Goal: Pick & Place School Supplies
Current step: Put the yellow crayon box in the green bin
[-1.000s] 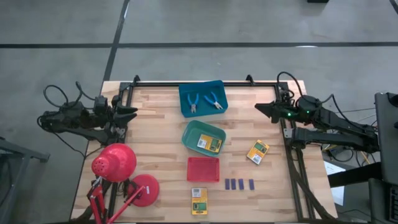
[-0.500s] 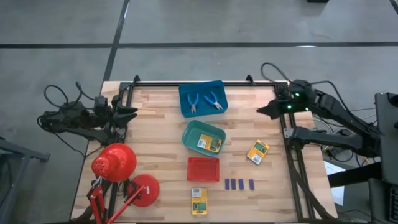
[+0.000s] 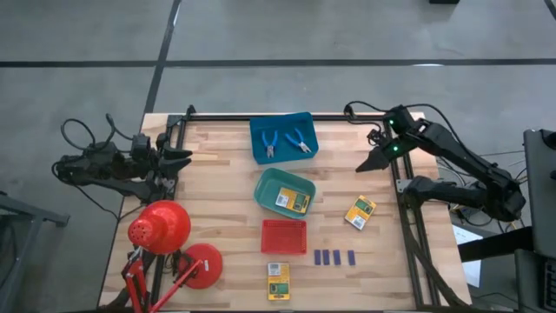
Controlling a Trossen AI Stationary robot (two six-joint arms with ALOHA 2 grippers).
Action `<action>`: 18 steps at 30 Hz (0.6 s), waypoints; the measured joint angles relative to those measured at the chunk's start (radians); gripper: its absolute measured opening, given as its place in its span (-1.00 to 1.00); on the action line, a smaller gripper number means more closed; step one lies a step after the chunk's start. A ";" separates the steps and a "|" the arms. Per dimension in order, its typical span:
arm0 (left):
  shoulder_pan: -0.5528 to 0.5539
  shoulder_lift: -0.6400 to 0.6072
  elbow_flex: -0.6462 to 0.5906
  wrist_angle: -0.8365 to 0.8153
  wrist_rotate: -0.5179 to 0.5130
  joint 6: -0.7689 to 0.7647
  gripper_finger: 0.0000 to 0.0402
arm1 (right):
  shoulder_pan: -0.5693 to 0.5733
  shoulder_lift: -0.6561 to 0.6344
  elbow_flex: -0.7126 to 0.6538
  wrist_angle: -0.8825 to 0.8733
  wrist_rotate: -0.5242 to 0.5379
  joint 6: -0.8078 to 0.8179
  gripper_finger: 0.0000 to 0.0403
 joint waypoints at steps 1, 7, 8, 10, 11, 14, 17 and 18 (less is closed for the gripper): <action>0.000 0.000 0.000 0.000 0.000 0.000 -0.34 | -0.020 0.005 0.000 -0.029 0.000 -0.029 -0.47; 0.001 0.000 0.000 0.000 0.000 0.000 -0.34 | -0.145 0.012 0.000 -0.146 0.003 -0.216 -0.47; 0.001 0.000 0.000 0.000 0.000 0.000 -0.34 | -0.164 0.011 0.000 -0.161 0.003 -0.252 -0.46; 0.001 0.000 0.000 0.000 0.000 0.000 -0.34 | -0.194 0.006 0.000 -0.191 0.003 -0.302 -0.43; 0.001 0.000 0.000 -0.001 0.000 0.000 -0.34 | -0.204 0.002 0.000 -0.199 0.003 -0.313 -0.42; 0.001 0.000 0.000 -0.001 0.000 0.000 -0.34 | -0.208 -0.012 0.000 -0.203 0.003 -0.278 -0.37; 0.001 0.000 0.000 -0.001 0.000 0.000 -0.34 | -0.206 -0.035 0.001 -0.213 0.003 -0.231 -0.32; 0.001 0.000 0.000 -0.001 0.000 0.000 -0.34 | -0.207 -0.041 0.001 -0.223 0.004 -0.228 -0.31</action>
